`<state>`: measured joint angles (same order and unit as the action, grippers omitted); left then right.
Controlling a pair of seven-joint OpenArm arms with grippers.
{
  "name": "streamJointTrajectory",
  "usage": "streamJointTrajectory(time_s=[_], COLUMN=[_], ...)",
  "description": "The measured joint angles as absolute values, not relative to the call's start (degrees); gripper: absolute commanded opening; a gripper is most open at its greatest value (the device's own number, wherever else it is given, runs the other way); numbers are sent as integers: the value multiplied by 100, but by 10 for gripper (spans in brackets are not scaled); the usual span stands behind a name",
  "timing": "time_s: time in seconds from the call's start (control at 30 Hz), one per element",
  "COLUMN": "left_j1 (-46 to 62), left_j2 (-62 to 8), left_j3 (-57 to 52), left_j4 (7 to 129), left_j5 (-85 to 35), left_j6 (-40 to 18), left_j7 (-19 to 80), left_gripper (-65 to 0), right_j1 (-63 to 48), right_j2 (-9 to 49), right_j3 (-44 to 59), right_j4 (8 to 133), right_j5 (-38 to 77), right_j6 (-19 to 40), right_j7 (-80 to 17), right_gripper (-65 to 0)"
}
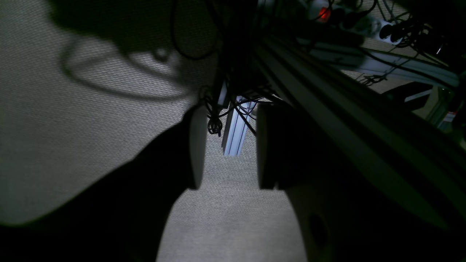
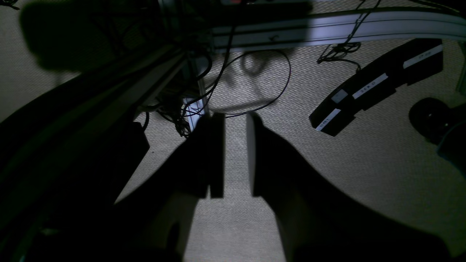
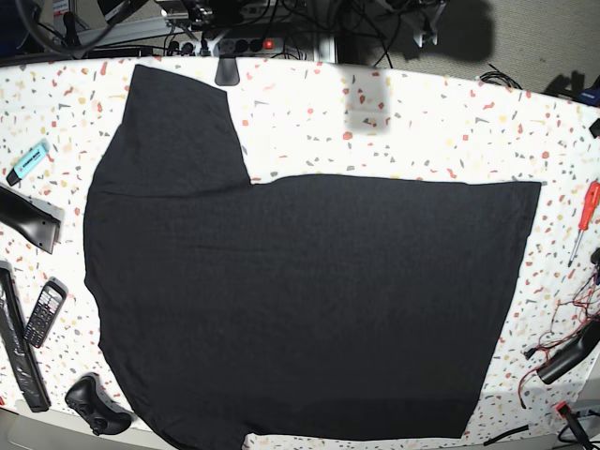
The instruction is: Fold the T-shirt properly
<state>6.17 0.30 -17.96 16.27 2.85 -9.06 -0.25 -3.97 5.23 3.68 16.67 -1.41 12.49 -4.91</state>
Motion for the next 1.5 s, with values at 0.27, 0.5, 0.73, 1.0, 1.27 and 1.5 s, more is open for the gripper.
streamJointTrajectory(time_s=[0.27, 0.5, 0.73, 1.0, 1.27, 1.5], left_j1=[668, 668, 668, 746, 1479, 2322], left_j2=[30, 30, 30, 30, 30, 14], left_j3=[-1796, -1796, -1796, -1796, -1796, -1793], left_j4=[1933, 1933, 1933, 1966, 2777, 4285], left_j5=[283, 283, 290, 666, 672, 545], left_j6=[-928, -928, -928, -930, -932, -1404], left_j7=[301, 301, 187, 152, -89, -3], left_gripper=[-435, -435, -435, -435, -435, -435], right_j1=[-397, -399, -397, -401, -906, -1846], right_j2=[528, 541, 541, 703, 1037, 1573], right_j3=[368, 368, 366, -368, -1125, -1208], right_j4=[1669, 1669, 1667, 1669, 2167, 3533], right_j5=[-141, -143, -344, -438, -416, 502], right_j6=[1411, 1470, 1472, 1481, 1492, 1533], right_j7=[-491, -491, -489, -486, -252, -316], right_gripper=[-540, -540, -540, -540, -540, -540])
